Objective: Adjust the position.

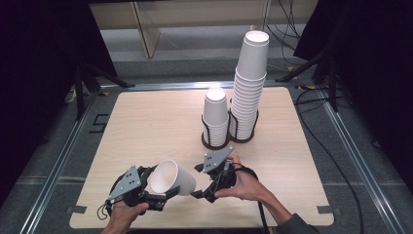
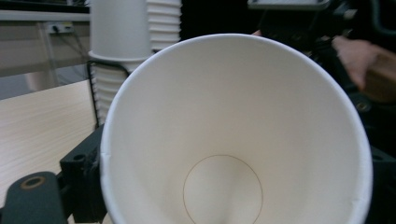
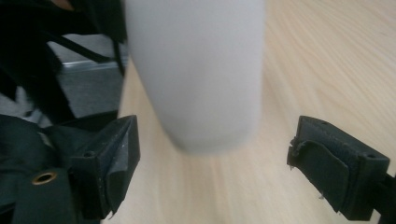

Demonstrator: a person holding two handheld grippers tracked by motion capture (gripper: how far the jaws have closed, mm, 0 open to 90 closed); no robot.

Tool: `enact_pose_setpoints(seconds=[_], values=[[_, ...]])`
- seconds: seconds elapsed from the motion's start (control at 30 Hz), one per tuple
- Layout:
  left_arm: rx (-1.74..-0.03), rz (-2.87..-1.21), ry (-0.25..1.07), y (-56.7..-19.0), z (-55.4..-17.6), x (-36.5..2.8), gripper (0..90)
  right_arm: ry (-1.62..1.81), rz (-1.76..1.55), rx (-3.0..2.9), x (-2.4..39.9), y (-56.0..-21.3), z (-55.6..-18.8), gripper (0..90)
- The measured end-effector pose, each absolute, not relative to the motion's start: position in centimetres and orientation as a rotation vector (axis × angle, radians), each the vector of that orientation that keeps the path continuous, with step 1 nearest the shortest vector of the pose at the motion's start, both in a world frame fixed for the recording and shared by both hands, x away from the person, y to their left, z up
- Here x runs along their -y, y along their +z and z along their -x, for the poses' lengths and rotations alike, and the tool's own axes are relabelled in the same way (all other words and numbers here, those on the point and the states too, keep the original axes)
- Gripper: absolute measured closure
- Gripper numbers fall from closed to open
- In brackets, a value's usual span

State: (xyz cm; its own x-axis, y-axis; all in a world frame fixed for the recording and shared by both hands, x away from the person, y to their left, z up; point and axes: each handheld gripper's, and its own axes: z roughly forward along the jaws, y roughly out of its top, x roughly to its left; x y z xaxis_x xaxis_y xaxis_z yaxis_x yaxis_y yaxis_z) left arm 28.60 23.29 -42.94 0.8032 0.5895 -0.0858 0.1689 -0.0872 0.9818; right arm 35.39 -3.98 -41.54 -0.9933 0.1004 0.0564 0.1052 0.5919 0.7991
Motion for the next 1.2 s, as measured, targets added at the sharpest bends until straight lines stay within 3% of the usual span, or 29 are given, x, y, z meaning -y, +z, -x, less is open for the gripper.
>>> enact_pose_setpoints(seconds=[0.33, 1.2], values=[[-0.691, -1.757, 0.548, -43.1, -30.3, -24.2, 11.3, -1.396, 0.464, 2.885, 7.3, -42.6, -35.8, 17.7], [-0.872, -1.841, 0.621, -42.5, -35.5, -26.0, 11.4, -1.368, 0.656, 2.905, 11.0, -43.8, -34.7, 19.7]])
